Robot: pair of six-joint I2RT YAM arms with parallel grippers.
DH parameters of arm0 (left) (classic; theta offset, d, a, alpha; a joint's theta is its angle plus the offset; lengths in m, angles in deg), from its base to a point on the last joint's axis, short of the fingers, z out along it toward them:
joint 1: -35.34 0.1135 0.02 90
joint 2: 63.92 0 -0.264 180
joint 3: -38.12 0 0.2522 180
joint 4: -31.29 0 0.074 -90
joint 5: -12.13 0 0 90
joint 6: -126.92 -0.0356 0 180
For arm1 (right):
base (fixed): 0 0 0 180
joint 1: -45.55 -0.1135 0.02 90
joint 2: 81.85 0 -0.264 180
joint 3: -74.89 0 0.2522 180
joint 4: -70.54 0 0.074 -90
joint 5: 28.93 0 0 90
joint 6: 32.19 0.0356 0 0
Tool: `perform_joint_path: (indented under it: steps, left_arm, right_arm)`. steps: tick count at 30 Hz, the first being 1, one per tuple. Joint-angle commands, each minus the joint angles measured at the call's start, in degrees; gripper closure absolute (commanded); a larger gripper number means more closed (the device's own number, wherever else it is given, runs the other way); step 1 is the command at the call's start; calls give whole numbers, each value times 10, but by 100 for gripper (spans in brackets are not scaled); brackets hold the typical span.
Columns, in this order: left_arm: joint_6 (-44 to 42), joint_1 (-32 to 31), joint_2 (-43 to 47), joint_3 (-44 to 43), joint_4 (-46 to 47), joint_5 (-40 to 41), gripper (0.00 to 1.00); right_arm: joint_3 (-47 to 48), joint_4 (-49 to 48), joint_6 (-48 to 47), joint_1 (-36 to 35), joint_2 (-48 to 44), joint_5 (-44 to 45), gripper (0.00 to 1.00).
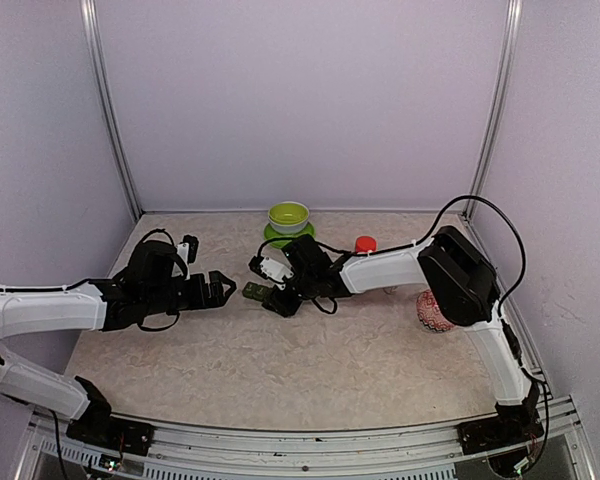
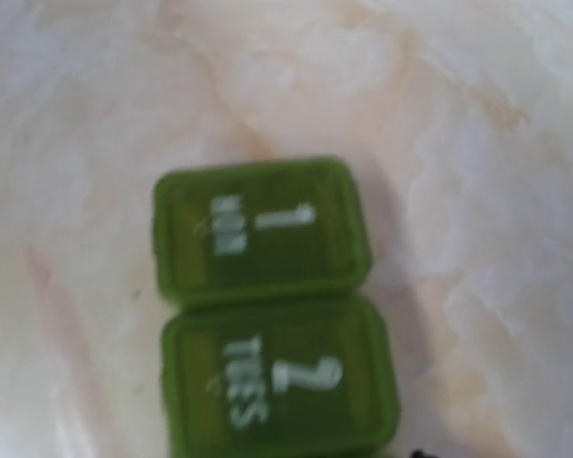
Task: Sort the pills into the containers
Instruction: Pick up the pill container from the center of the board.
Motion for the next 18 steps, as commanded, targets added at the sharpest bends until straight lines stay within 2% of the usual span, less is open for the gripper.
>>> perform_joint_path:
  steps: [1, 4, 6, 7, 9, 10, 18]
  left_arm:
    - [-5, -3, 0, -10, -3, -5, 1]
    - [-4, -3, -1, -11, -3, -6, 1]
    - [-5, -2, -1, -12, -3, -7, 1]
    - [-4, -3, -1, -12, -3, -7, 1]
    - [-4, -3, -2, -12, -3, -8, 1]
    - [-4, -3, -1, -12, -3, -9, 1]
    - [0, 1, 8, -8, -7, -7, 1]
  right_arm:
    - [-45, -21, -8, -5, -50, -11, 49]
    - [-70, -39, -12, -5, -71, -17, 56]
    - [-79, -47, -17, -5, -79, -24, 77]
    - [-79, -47, -18, -5, -80, -28, 79]
    - [-72, -40, -19, -5, -77, -29, 66]
    - [-68, -36, -18, -5, -73, -27, 65]
    - [-96, -44, -15, -7, -97, -21, 68]
